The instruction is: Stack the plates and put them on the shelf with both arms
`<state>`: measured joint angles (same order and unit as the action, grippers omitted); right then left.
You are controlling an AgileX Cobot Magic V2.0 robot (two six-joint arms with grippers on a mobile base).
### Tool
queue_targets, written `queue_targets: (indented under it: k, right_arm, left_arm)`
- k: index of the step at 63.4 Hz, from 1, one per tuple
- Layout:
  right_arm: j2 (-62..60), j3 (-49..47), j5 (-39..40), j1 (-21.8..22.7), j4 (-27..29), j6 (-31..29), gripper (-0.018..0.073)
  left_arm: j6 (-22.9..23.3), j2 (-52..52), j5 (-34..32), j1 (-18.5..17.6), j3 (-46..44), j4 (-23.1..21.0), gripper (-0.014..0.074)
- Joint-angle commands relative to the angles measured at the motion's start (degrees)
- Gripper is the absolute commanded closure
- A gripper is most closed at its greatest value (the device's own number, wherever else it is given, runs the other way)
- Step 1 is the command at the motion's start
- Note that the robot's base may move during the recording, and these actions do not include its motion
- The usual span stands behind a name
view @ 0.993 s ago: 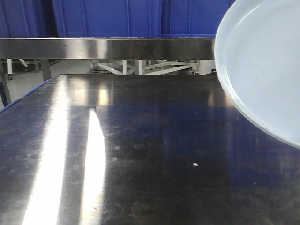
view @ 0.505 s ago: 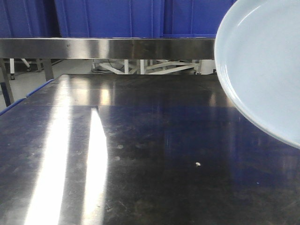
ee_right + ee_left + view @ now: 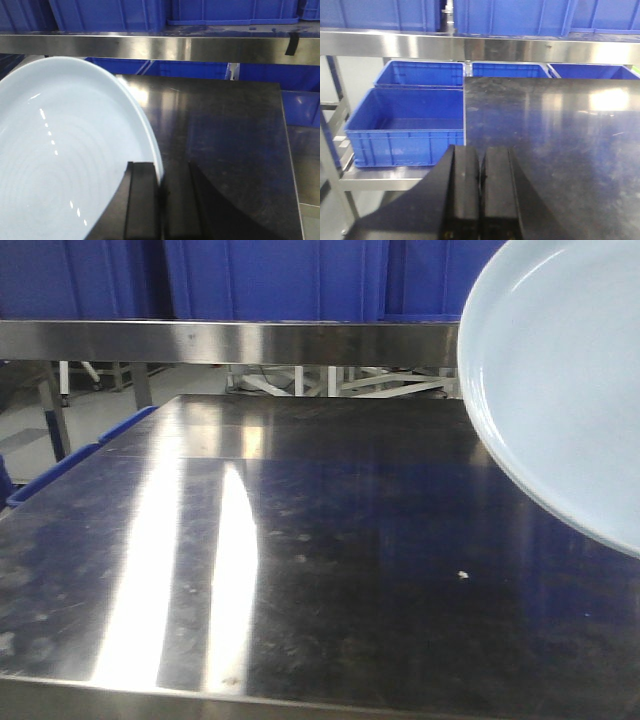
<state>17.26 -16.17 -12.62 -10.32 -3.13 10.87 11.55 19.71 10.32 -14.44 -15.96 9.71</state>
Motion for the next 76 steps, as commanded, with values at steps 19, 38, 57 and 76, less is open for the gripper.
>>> queue_targets:
  k: [19, 38, 57, 76]
  right_arm:
    - [0.01, -1.76, 5.60, 0.32, -0.43, -0.29, 0.0507]
    - [0.01, -1.76, 5.60, 0.32, -0.43, -0.29, 0.0507]
    - [0.01, -1.76, 5.60, 0.32, -0.43, -0.29, 0.0507]
    - [0.01, -1.76, 5.60, 0.32, -0.43, -0.29, 0.0507]
  left_arm:
    - [0.53, 0.38, -5.21, 0.14, -1.64, -0.11, 0.0513]
    - [0.53, 0.38, -5.21, 0.14, -1.64, -0.11, 0.0513]
    - [0.53, 0.38, -5.21, 0.14, -1.64, -0.11, 0.0513]
    - [0.53, 0.38, -5.21, 0.14, -1.64, -0.11, 0.0513]
